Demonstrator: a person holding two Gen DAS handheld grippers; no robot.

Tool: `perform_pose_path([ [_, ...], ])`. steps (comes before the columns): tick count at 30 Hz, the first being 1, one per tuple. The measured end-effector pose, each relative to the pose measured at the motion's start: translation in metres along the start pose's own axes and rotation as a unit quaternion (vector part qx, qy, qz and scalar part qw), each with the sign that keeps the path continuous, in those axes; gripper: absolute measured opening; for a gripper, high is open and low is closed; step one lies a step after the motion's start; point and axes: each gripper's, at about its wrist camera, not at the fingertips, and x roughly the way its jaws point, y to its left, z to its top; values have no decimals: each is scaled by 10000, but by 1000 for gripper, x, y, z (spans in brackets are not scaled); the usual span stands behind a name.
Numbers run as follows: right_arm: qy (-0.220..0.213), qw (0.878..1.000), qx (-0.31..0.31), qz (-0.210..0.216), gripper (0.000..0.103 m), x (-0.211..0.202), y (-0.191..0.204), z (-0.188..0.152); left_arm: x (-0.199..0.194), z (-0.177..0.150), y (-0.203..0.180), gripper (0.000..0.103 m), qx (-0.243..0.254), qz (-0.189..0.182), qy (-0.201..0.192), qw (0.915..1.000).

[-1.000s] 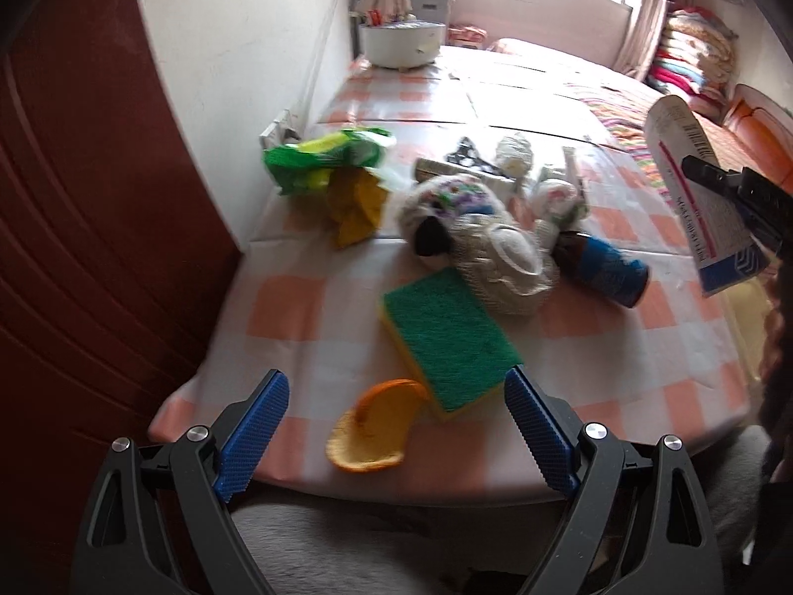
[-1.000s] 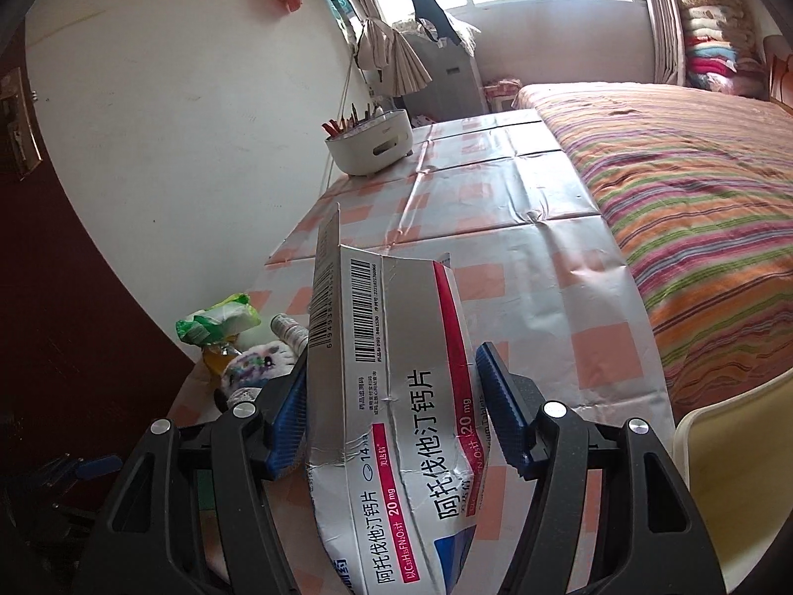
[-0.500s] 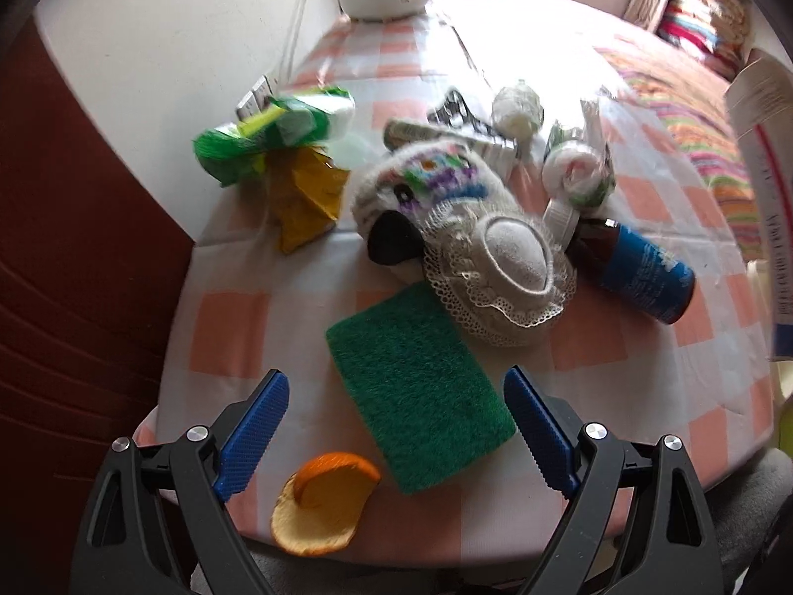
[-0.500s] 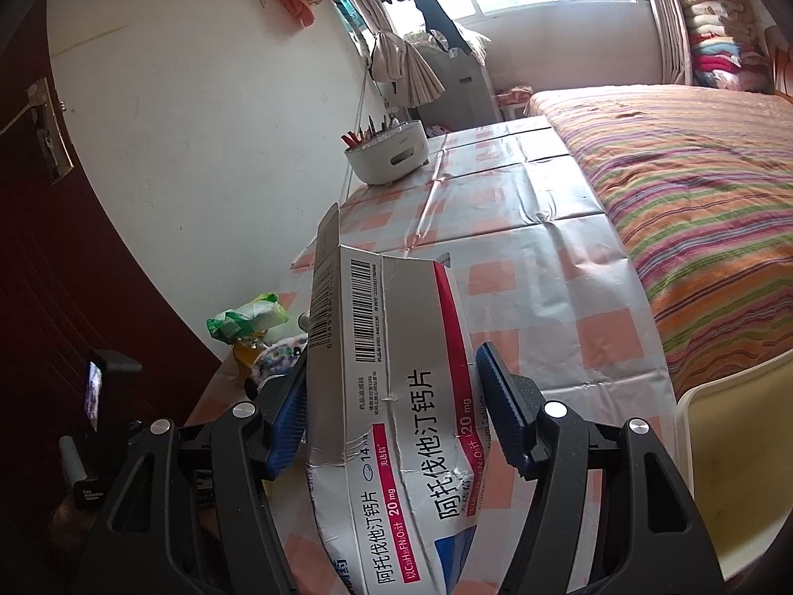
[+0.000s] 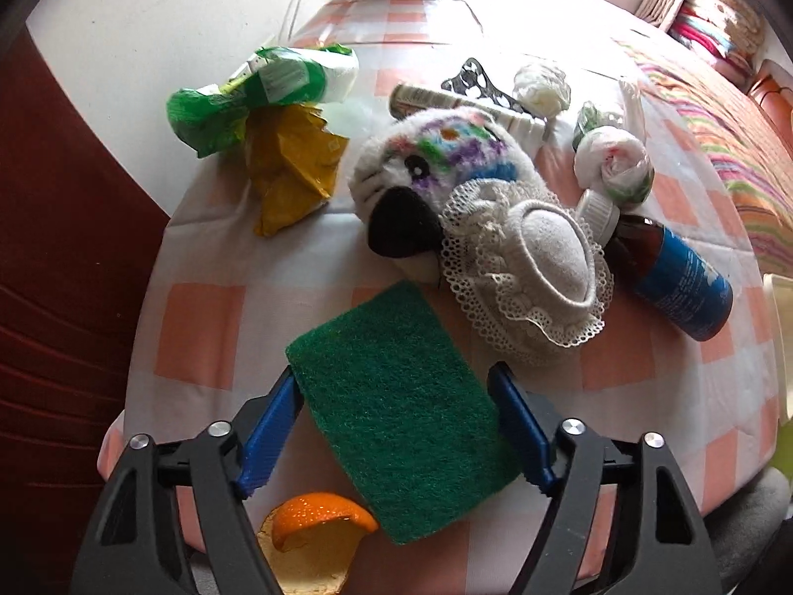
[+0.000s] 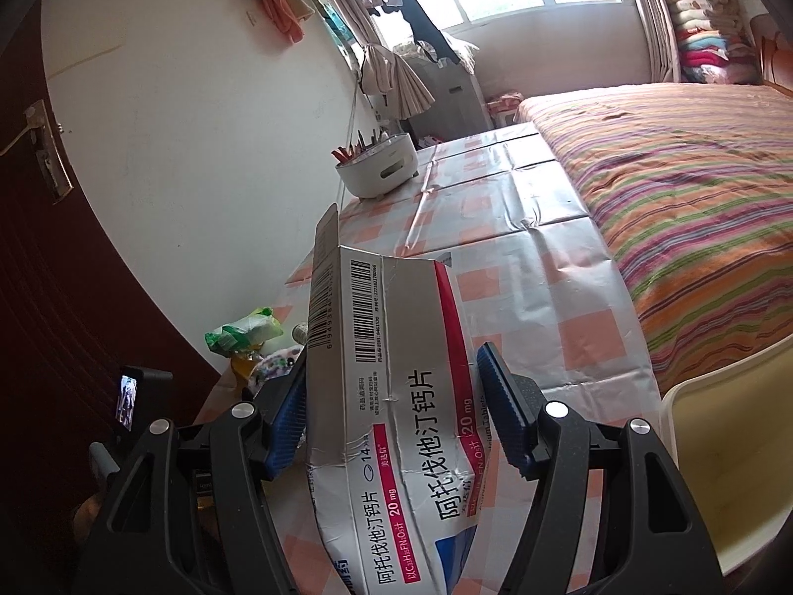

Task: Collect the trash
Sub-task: 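Lift the medicine box with the right tool while the left tool grasps the green sponge, then drop the medicine box and green sponge into the cream bin with both tools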

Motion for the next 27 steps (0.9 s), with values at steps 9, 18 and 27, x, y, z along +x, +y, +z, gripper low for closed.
perform_pose_path([
  [9,-186,9997,-101,-118,63,-7,-8,6,-24,-2,3,68,60,252,-677,9974],
  [18,-867,9935,-385,-630,63,-38,-29,15,-66,-2,-25,68,180,37,-1472,9889],
  [27,-1461,9809,-43,-1287,63,-82,-81,6,-97,-3,-105,68,976,-750,-2026,9715],
])
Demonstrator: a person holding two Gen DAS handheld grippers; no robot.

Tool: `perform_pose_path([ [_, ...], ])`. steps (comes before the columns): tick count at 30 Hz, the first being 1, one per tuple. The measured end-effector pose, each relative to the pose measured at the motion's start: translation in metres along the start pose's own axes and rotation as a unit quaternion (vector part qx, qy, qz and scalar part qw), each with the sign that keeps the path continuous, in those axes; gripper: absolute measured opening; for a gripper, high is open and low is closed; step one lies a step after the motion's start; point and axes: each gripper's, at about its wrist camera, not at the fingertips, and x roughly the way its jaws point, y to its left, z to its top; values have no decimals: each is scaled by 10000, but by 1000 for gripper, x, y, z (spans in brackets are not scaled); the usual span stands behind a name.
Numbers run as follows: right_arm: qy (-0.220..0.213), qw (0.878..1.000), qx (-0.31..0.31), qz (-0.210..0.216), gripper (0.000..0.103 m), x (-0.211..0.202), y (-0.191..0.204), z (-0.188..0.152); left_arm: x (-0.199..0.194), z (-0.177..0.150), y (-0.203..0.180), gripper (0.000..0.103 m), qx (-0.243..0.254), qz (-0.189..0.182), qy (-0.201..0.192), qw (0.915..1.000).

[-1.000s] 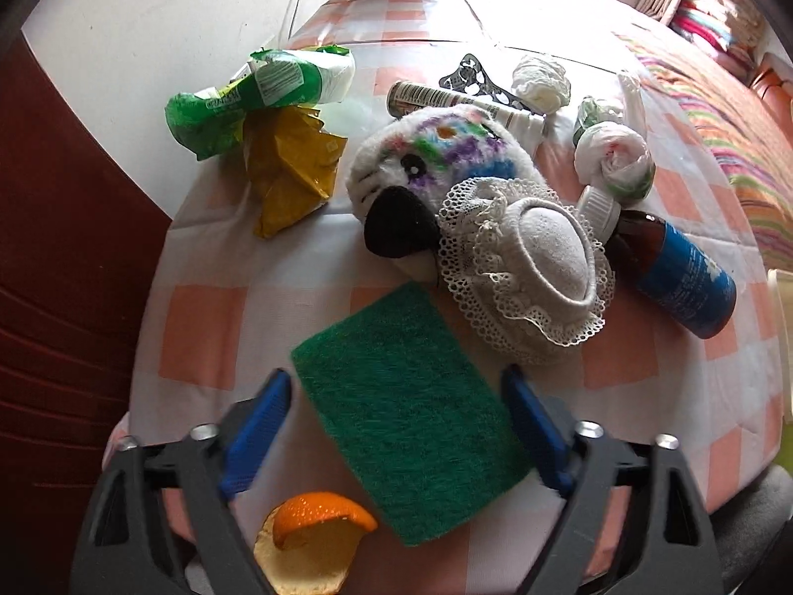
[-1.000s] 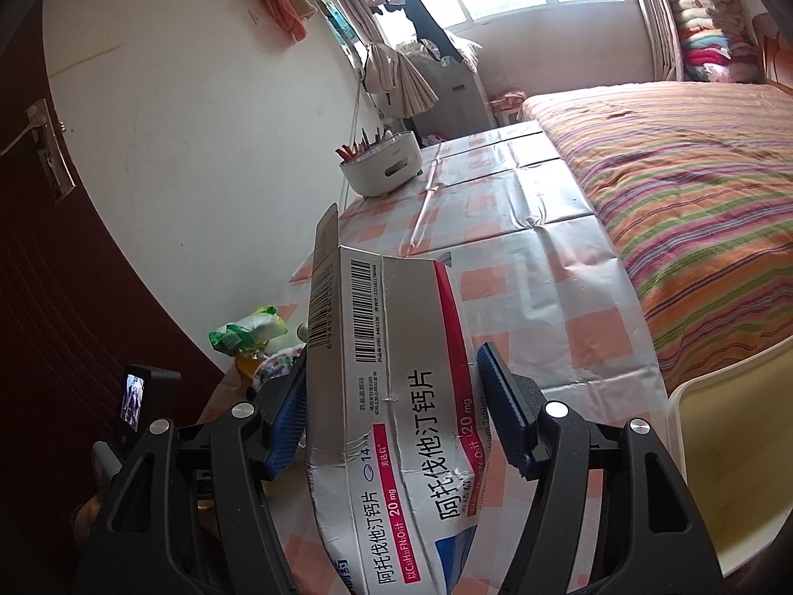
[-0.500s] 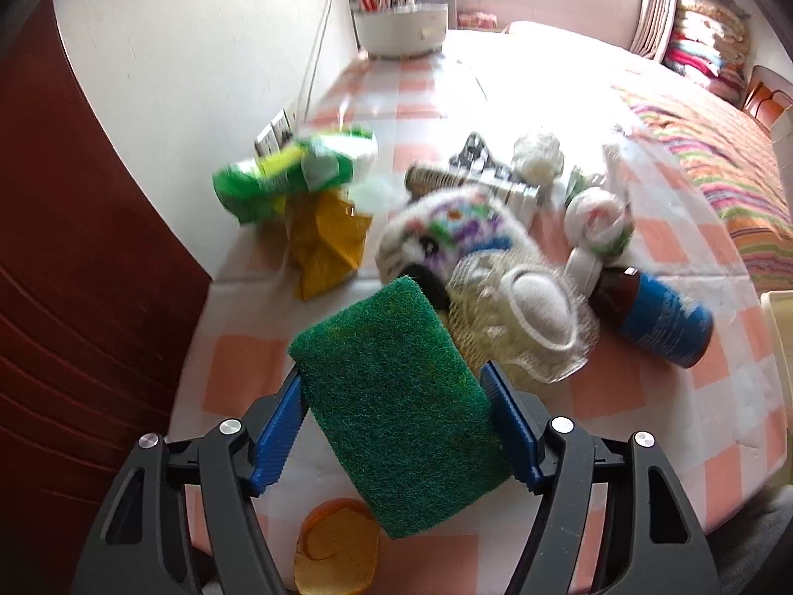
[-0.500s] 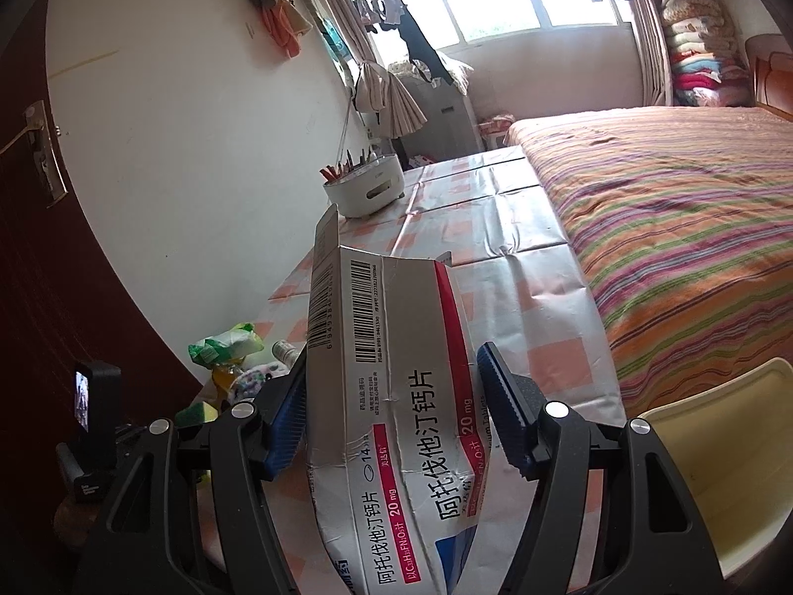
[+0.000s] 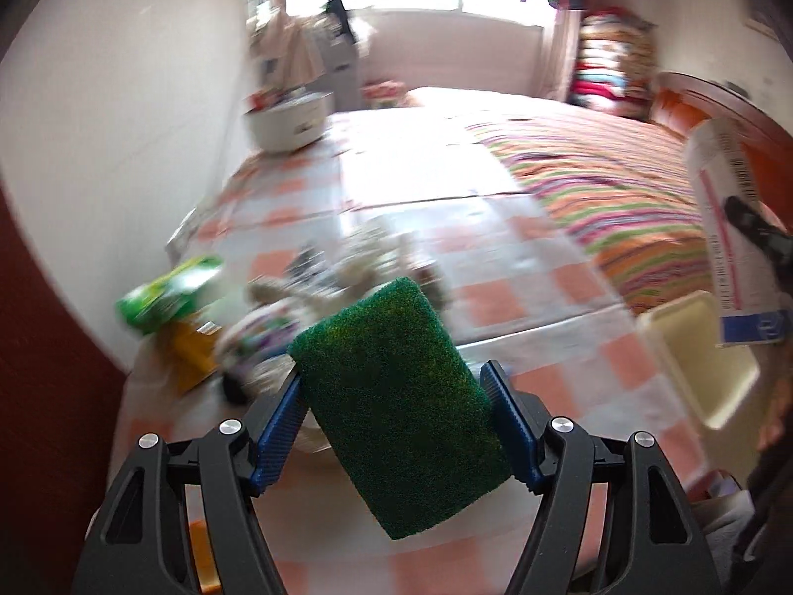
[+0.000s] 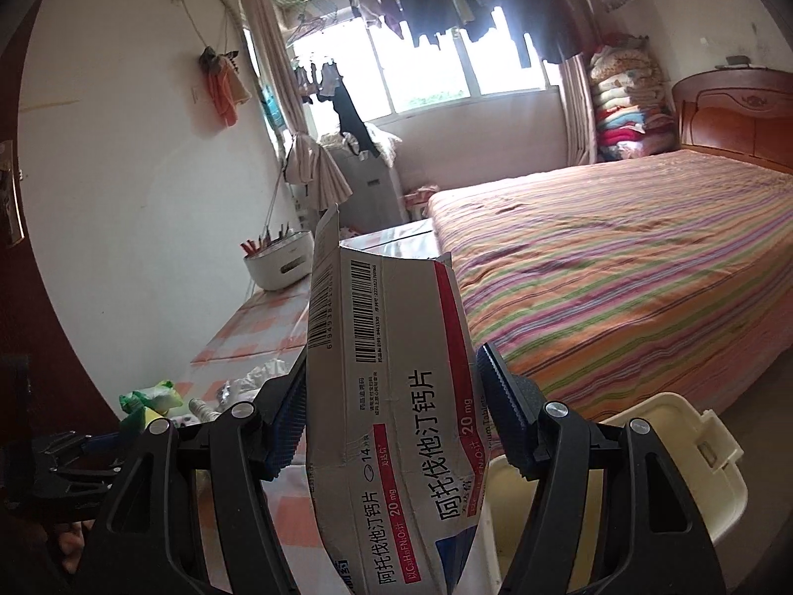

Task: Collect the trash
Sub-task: 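Drop the medicine box and green sponge into the cream bin with both tools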

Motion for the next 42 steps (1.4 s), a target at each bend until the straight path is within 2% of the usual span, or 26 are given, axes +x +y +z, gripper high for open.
perform_pose_path([
  [6,-193,9987,189,-440,63,-17,-42,1,-12,17,-66,68,518,-837,-245,9948],
  [9,-223,9973,290,-635,63,-22,-61,-1,-18,22,-97,68,829,-1036,-416,9903],
  [13,-174,9950,509,-842,63,-24,-87,-7,-19,27,-132,68,1145,-1432,-427,9821],
  [20,-150,9906,721,-1150,63,-30,-110,-16,-14,45,-168,68,1412,-1905,-415,9706],
  [25,-91,9884,825,-1271,64,-30,-122,-23,-8,58,-191,68,1555,-1926,-509,9676],
  [29,-28,9866,988,-1300,66,-25,-130,-25,1,55,-202,68,1632,-1921,-474,9665],
  [33,-71,9853,1314,-1089,77,-26,-136,-27,10,54,-207,68,1678,-1933,-368,9660],
  [35,-156,9848,1362,-1064,83,-29,-137,-26,14,55,-210,68,1675,-1946,-306,9660],
  [40,-567,9811,1496,-1086,84,-45,-142,-19,26,54,-219,68,1675,-2003,-177,9651],
  [42,-757,9786,1550,-1125,84,-54,-146,-17,29,53,-226,68,1716,-2111,-121,9622],
])
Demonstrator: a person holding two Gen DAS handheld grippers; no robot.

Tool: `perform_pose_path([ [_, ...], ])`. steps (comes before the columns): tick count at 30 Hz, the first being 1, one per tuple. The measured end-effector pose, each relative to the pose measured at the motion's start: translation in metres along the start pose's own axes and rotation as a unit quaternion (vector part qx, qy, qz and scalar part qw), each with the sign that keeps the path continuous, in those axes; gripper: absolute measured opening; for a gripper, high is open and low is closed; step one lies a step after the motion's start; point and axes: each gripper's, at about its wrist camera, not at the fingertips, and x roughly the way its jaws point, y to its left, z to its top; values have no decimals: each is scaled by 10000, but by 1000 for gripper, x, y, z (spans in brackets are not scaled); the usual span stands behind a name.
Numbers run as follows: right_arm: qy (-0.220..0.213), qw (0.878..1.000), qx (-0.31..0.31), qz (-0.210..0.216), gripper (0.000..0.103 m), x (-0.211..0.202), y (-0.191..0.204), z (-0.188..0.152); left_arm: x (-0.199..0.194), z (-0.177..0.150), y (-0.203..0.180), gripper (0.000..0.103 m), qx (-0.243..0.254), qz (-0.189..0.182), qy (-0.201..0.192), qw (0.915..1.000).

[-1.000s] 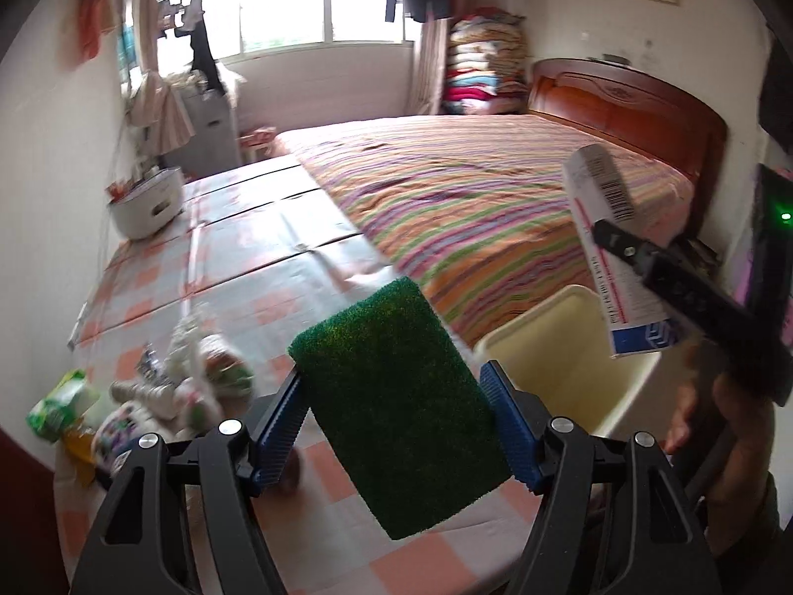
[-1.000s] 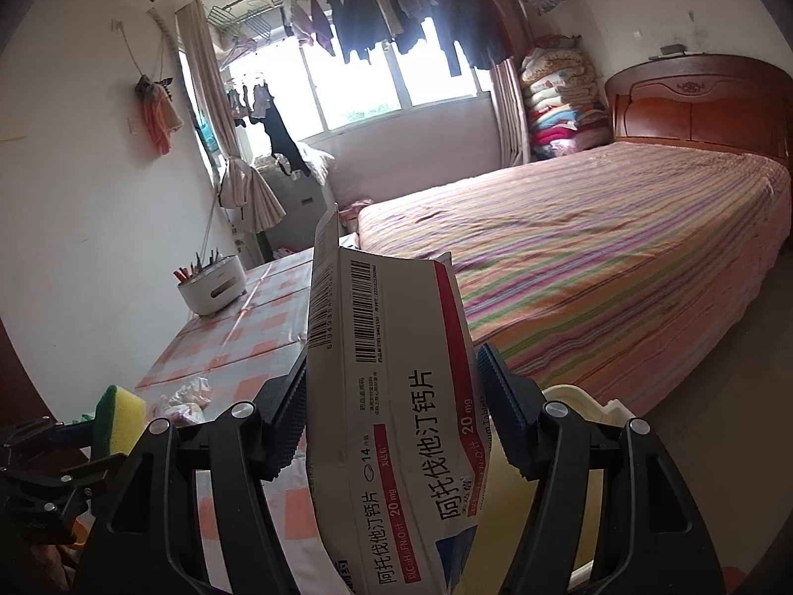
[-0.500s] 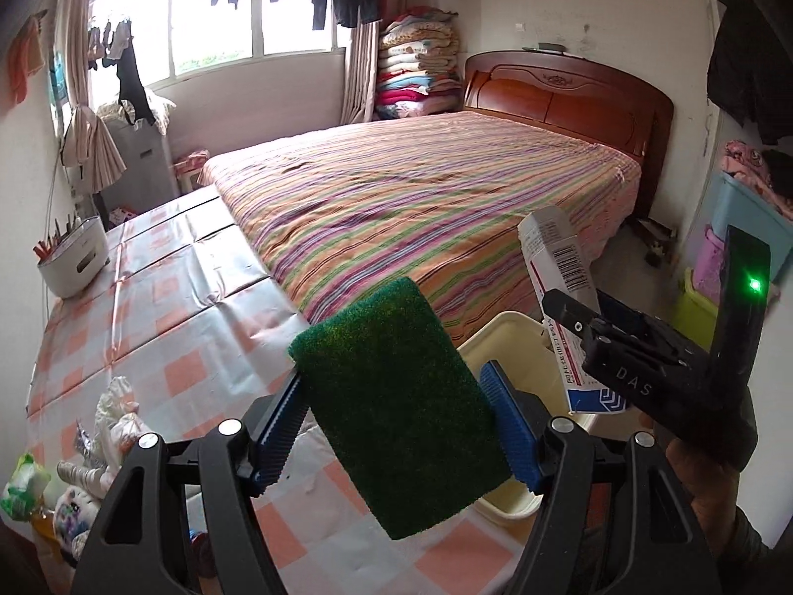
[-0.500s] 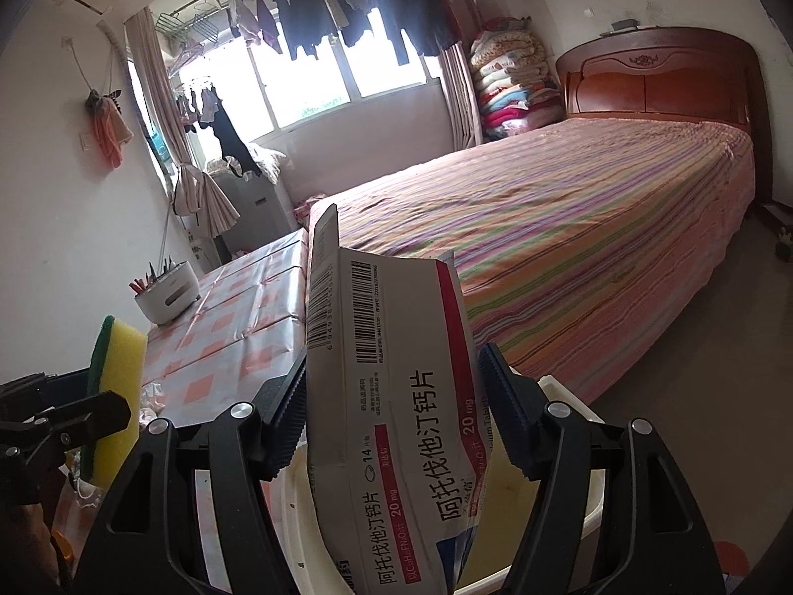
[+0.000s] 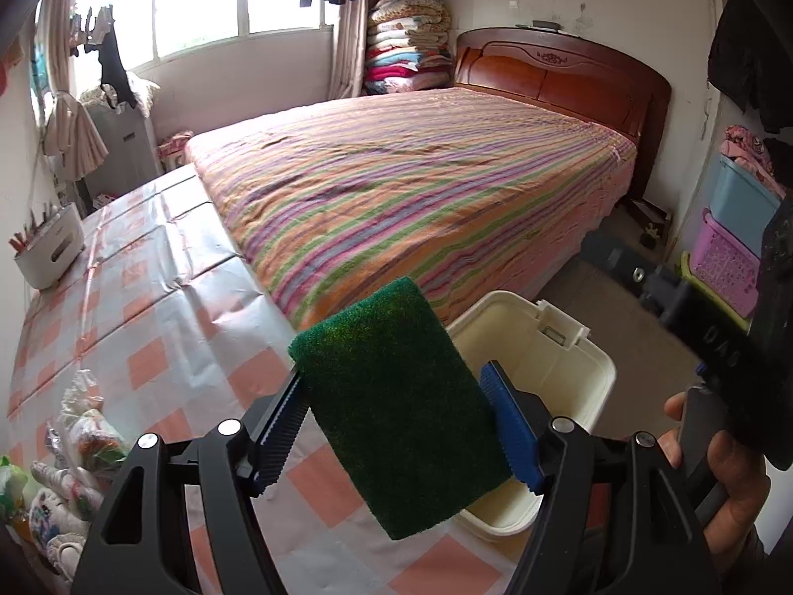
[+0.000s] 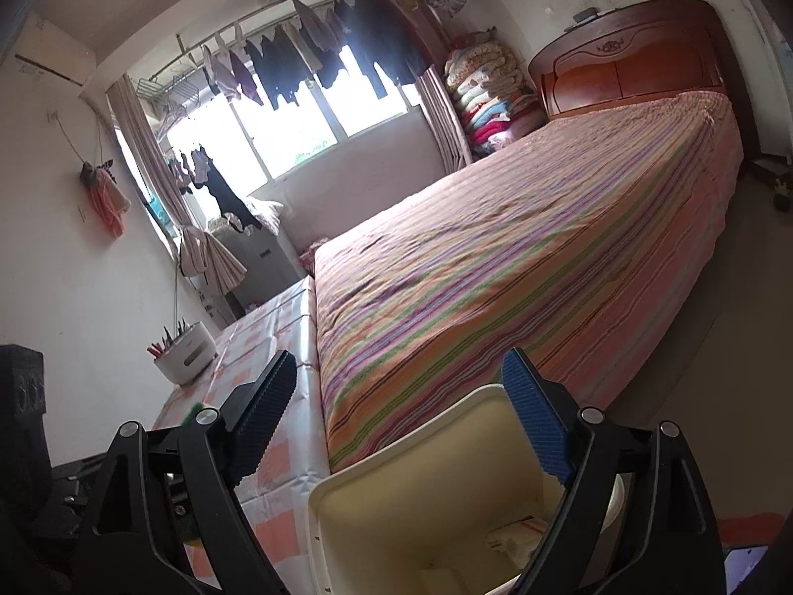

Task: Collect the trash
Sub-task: 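Drop the medicine box and green sponge into the cream bin with both tools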

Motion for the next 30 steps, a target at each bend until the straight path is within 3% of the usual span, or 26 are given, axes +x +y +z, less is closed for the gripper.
perform_pose_path([
  [9,-848,9961,231,75,86,-35,-5,11,23,-1,-31,69,118,-493,110,9987],
  [22,-936,9954,212,50,86,-34,-3,10,41,-5,-54,77,447,-737,595,9945],
  [25,-878,9958,221,107,86,-31,-2,9,36,-5,-50,77,432,-897,537,9936],
  [28,-840,9962,178,157,86,-29,2,8,29,-7,-39,78,67,-1290,315,9911],
  [30,-848,9962,113,163,86,-29,6,7,28,-6,-35,86,-86,-1232,202,9921],
])
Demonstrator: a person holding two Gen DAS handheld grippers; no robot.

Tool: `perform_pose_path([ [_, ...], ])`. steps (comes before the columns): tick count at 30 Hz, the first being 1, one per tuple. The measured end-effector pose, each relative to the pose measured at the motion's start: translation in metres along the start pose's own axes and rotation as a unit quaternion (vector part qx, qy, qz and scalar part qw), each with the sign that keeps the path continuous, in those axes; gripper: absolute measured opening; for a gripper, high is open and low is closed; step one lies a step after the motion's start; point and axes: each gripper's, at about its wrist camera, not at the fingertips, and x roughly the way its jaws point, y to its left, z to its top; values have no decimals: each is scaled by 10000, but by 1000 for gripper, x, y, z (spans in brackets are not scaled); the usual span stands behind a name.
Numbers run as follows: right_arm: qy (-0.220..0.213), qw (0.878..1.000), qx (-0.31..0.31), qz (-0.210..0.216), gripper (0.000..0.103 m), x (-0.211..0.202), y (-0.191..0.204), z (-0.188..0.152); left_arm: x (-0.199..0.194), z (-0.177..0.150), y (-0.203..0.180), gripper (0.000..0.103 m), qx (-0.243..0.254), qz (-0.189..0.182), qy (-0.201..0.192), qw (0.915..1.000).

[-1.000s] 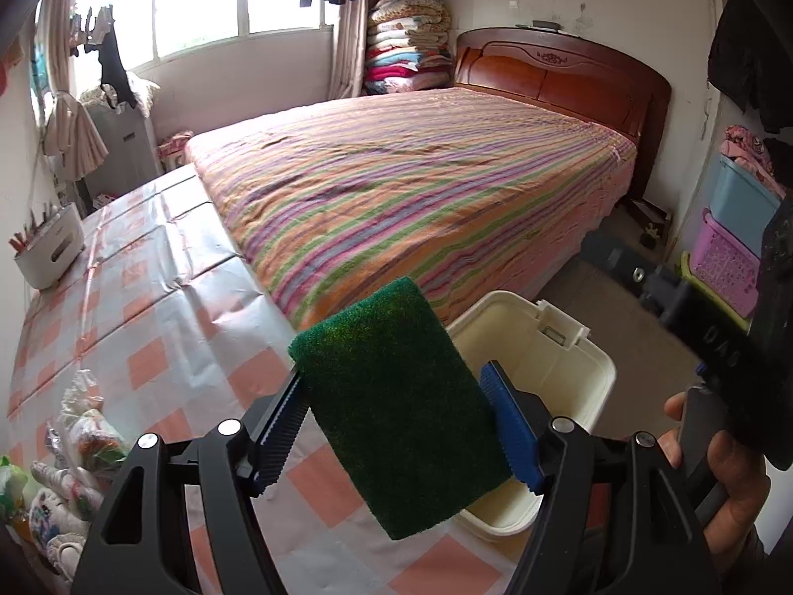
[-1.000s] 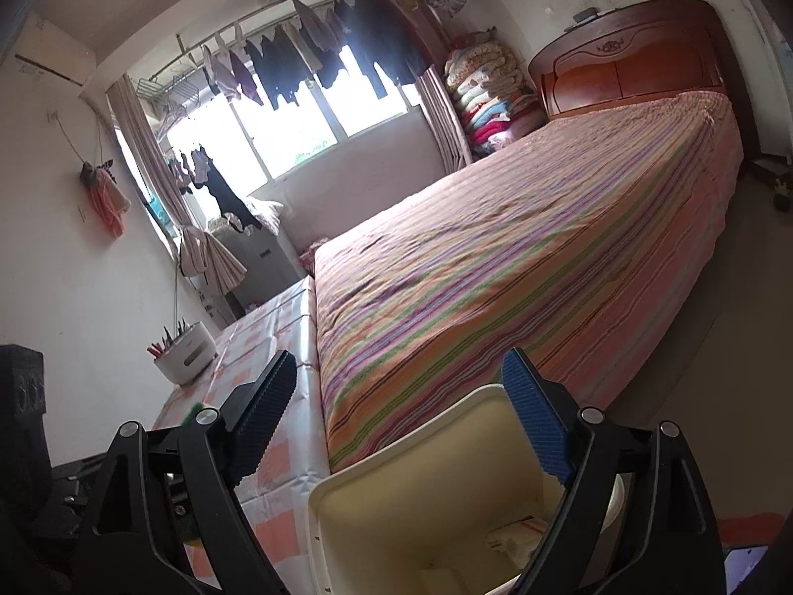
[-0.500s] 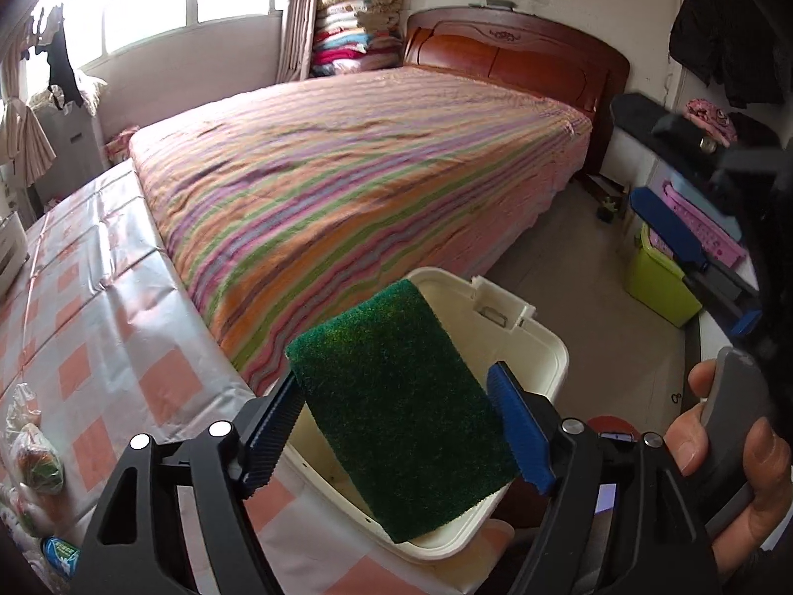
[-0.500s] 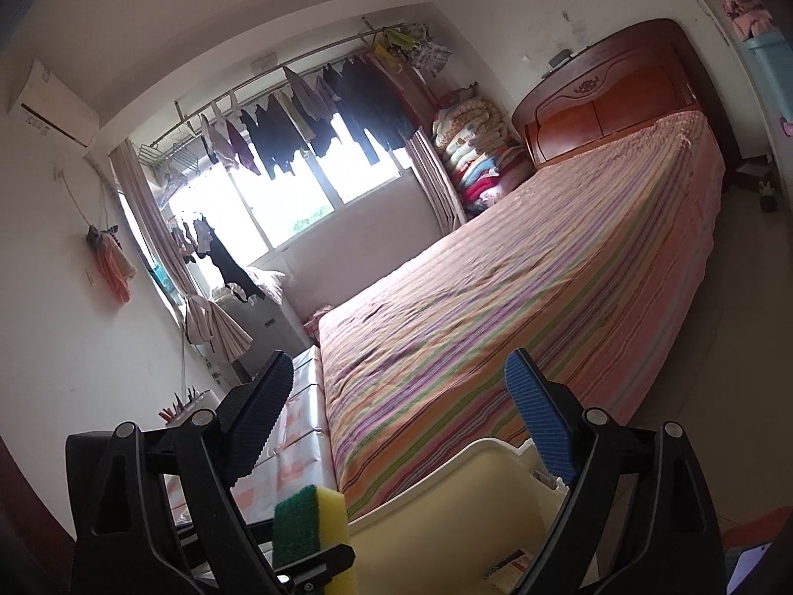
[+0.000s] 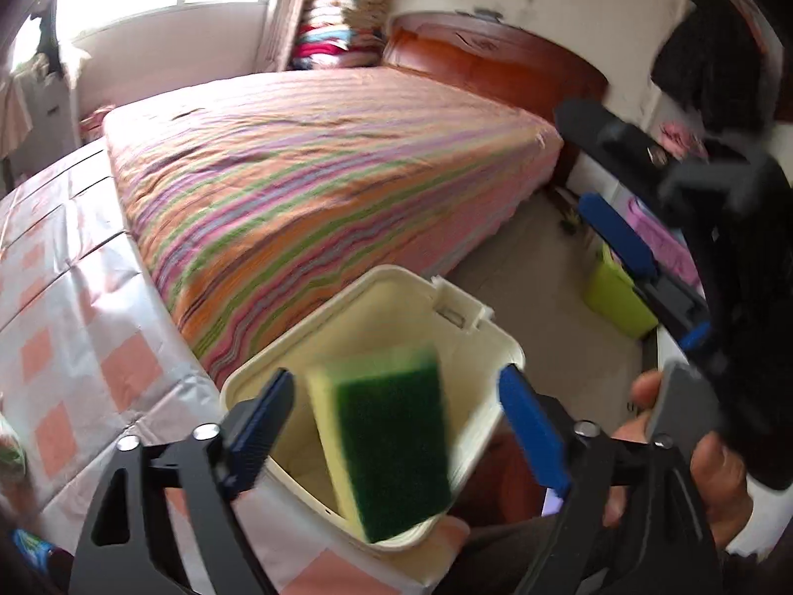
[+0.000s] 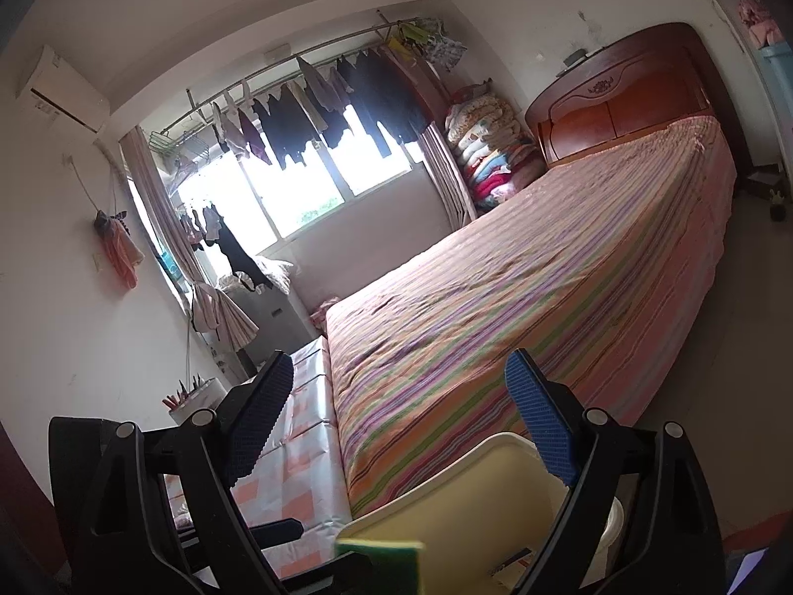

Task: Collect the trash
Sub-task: 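Drop the medicine box and green sponge into the cream bin with both tools, then grasp the blue bottle with the right tool while the left tool grasps the brown paper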

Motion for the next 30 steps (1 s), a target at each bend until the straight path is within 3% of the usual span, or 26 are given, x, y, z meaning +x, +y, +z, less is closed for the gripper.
perform_pose_path([
  [4,-3,10000,-19,-6,86,0,1,0,1,0,-4,87,224,268,-88,9994],
  [7,-37,10000,19,18,86,-1,0,2,-5,0,4,87,5,245,-98,9997],
  [10,-86,9999,-39,115,86,-4,3,2,-22,-3,21,87,-203,520,-353,9978],
  [13,-153,9993,-260,231,87,-7,15,1,-52,-9,47,87,-540,1198,-737,9886],
  [16,-167,9975,-502,463,91,-8,33,-3,-83,-23,78,87,-887,1578,-1135,9769],
  [20,58,9924,-817,913,92,-2,66,-16,-123,-50,132,87,-1814,1374,-1473,9626],
  [22,264,9880,-942,1194,93,4,84,-27,-143,-66,159,94,-2282,1187,-1770,9500],
  [24,674,9773,-1161,1639,96,13,106,-40,-169,-84,180,96,-2539,1218,-2313,9313],
  [26,1106,9629,-1432,2002,96,22,131,-58,-201,-102,199,96,-2551,1640,-2830,9099],
  [28,1727,9340,-1692,2631,96,33,160,-81,-223,-113,221,96,-2580,1932,-2874,9019],
  [30,2161,9065,-2092,2961,96,42,189,-99,-245,-126,244,96,-2769,2217,-2599,8981],
])
